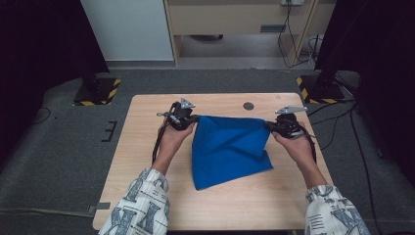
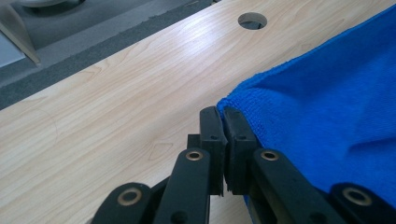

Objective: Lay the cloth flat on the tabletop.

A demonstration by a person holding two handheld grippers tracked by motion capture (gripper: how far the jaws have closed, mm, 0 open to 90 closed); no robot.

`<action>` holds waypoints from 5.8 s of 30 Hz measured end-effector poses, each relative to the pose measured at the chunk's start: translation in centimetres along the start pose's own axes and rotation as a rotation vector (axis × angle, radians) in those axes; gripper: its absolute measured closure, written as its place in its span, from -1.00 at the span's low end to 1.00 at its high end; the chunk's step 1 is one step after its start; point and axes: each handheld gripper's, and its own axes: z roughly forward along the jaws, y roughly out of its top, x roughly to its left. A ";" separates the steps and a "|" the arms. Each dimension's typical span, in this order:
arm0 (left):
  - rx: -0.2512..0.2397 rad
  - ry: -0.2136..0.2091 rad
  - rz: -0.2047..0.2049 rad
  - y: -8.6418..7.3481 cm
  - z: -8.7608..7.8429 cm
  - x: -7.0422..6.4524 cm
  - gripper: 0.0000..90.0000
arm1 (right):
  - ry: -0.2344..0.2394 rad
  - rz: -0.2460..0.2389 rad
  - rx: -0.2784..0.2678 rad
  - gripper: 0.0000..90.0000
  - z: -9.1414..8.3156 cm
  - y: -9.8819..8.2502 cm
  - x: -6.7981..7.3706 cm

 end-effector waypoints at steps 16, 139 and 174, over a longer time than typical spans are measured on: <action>0.093 0.012 -0.035 -1.4 4.0 2.1 0.94 | 0.000 0.049 0.093 0.89 5.5 -0.1 -0.9; 0.098 -0.085 0.076 -13.9 -1.0 -5.1 -0.84 | 0.005 -0.025 0.110 0.62 0.0 -11.4 4.4; 0.089 -0.101 0.065 -14.5 -1.2 -4.5 -0.87 | 0.068 -0.049 0.143 0.95 -1.9 -12.6 6.5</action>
